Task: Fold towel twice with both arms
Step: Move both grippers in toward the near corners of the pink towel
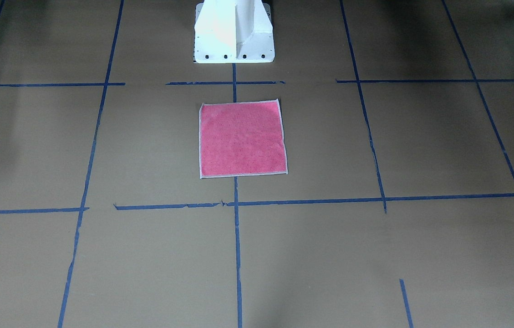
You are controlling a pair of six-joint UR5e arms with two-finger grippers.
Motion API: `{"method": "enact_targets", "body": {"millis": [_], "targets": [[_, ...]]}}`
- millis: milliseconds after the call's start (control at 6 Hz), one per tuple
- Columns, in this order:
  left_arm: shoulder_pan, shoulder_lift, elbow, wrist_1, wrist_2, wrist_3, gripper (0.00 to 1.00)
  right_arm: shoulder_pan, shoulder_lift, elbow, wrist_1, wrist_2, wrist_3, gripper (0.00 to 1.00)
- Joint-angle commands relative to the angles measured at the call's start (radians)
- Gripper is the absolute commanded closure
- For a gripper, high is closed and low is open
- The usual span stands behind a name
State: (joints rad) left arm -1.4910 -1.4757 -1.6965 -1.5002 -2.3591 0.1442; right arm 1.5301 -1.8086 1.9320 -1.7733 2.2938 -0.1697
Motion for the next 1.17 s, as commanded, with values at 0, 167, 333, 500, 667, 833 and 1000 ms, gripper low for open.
{"method": "enact_targets", "body": {"millis": [0,167,333,500,667,833,1000], "targets": [[0.002,-0.005,-0.005,0.002,0.0,-0.005,0.0,-0.001,0.002,0.001,0.002,-0.001,-0.001,0.0],[0.003,-0.012,-0.011,-0.011,0.007,0.001,0.0,-0.002,0.036,0.007,0.002,0.002,-0.001,0.0],[0.006,-0.078,-0.015,-0.076,-0.002,-0.006,0.0,-0.036,0.07,0.024,0.002,0.018,0.004,0.0],[0.014,-0.175,0.026,-0.134,-0.005,-0.008,0.0,-0.041,0.098,0.03,0.002,0.056,0.036,0.0],[0.015,-0.181,0.009,-0.146,-0.021,-0.011,0.0,-0.072,0.142,0.047,0.003,0.102,0.181,0.0],[0.037,-0.186,-0.03,-0.147,-0.05,-0.011,0.0,-0.156,0.156,0.1,0.006,0.099,0.337,0.0],[0.14,-0.189,-0.07,-0.14,-0.083,-0.047,0.0,-0.244,0.188,0.108,0.1,0.096,0.546,0.0]]}}
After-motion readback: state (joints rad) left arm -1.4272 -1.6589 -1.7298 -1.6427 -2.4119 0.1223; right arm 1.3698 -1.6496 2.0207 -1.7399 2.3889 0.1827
